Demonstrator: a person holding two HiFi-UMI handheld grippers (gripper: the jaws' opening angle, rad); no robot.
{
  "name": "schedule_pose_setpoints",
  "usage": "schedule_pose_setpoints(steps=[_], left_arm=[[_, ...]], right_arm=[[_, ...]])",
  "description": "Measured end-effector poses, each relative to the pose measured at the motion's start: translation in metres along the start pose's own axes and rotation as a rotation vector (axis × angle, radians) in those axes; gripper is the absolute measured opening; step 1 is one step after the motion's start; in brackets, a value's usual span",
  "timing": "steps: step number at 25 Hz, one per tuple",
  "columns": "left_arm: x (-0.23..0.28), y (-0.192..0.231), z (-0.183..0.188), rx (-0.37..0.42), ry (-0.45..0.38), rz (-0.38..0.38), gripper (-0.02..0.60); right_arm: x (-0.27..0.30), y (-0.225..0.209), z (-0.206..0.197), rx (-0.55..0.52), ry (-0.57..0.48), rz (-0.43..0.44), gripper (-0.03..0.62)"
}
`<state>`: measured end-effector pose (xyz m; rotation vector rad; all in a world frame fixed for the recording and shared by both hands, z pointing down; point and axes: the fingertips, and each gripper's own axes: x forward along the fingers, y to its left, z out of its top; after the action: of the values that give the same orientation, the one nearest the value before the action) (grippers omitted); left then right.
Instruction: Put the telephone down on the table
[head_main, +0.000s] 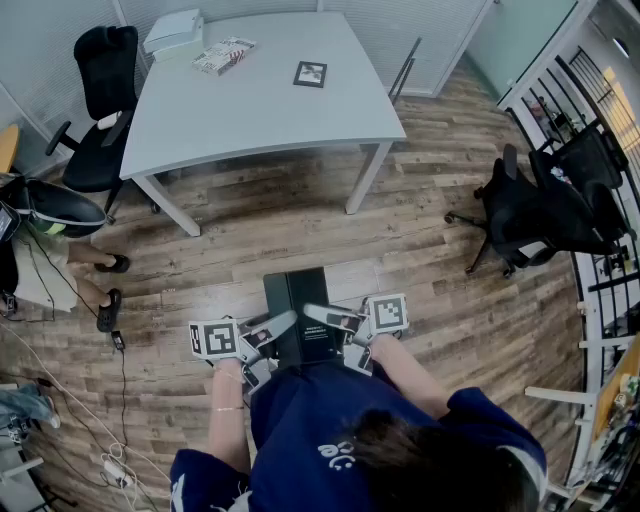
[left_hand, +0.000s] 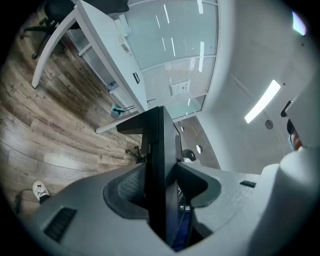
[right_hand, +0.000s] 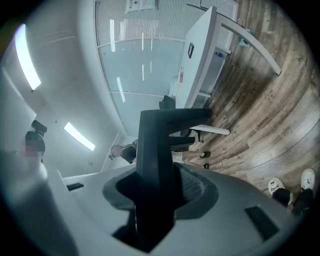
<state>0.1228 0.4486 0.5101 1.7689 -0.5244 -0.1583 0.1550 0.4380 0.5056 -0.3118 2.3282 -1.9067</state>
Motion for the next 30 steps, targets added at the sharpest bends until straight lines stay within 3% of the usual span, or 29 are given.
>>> schedule_pose_setpoints(steps=[10,14,19,24,30], left_arm=[[-0.015,0.004,0.013,0.037,0.035,-0.030,0.183],[-0.028,0.011,0.018,-0.032,0.031,-0.046,0.183],[-0.033,0.010,0.021,-0.044,0.020,-0.102,0.183],[-0.033,0.027,0.029,-0.046,0.002,-0.025,0.183],[-0.023,0.035,0.058,-0.020,-0.032,-0.022,0.183]], right_arm=[[0.018,0.004,0.002,-0.073,-0.027,-0.015,0.175],[0.035,0.007,0.001,-0.098,-0.038,-0.015,0.176],[0.045,0.009,-0.002,-0.100,-0.026,0.000,0.173],[0.051,-0.002,0.007,-0.094,-0.041,-0.021,0.172],[0.064,-0.010,0.034,-0.093,0.040,0.043,0.170]])
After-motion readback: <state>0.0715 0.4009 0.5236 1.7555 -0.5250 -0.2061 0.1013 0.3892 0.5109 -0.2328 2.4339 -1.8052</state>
